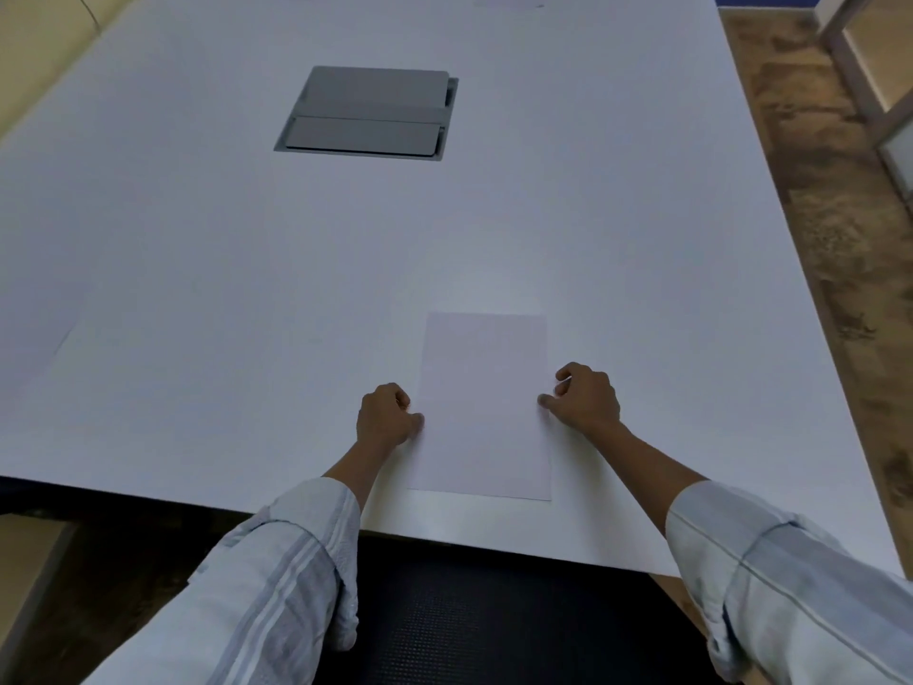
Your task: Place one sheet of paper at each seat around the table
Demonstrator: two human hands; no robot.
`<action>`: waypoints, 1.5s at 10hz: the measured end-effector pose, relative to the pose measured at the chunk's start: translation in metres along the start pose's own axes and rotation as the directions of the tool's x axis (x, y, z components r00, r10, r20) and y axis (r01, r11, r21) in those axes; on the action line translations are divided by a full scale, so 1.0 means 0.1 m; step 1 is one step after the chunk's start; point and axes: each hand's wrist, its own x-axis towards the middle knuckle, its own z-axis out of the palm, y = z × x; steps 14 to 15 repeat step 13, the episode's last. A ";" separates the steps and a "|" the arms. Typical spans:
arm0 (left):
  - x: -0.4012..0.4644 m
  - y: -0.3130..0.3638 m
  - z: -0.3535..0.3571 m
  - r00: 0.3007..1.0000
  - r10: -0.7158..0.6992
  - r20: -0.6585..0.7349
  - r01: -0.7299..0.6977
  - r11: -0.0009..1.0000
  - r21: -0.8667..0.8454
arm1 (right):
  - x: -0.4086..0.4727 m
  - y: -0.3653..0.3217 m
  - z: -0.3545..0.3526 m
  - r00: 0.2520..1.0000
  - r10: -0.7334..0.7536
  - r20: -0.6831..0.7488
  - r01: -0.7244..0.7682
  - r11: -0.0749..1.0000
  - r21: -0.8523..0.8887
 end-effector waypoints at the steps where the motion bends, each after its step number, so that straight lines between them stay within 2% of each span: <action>1: -0.03 -0.03 0.00 0.982 0.191 0.010 -0.186 0.942 0.279 | -0.03 -0.01 0.00 0.992 -0.110 -0.054 0.097 0.973 -0.207; 2: -0.08 -0.06 0.01 0.926 0.362 0.103 -0.368 0.812 0.453 | -0.09 0.00 0.07 0.950 -0.313 -0.005 0.294 0.898 -0.328; 3: -0.11 -0.07 0.05 0.875 0.372 0.311 -0.484 0.647 0.589 | -0.15 0.03 0.16 0.901 -0.408 0.148 0.429 0.791 -0.436; 4: -0.12 -0.08 0.10 0.858 0.333 0.391 -0.514 0.586 0.627 | -0.20 0.08 0.25 0.871 -0.419 0.257 0.491 0.722 -0.487; 9: -0.10 -0.06 0.11 0.860 0.328 0.391 -0.509 0.596 0.621 | -0.24 0.07 0.29 0.881 -0.365 0.301 0.470 0.745 -0.473; 11: -0.16 0.06 -0.04 0.884 0.347 0.313 -0.467 0.655 0.594 | -0.27 0.05 0.11 0.872 -0.416 0.259 0.490 0.728 -0.480; 13: -0.41 0.50 -0.13 0.864 0.432 0.256 -0.489 0.605 0.628 | -0.18 0.14 -0.27 0.834 -0.493 0.250 0.547 0.670 -0.502; 15: -0.41 0.50 -0.13 0.864 0.432 0.256 -0.489 0.605 0.628 | -0.18 0.14 -0.27 0.834 -0.493 0.250 0.547 0.670 -0.502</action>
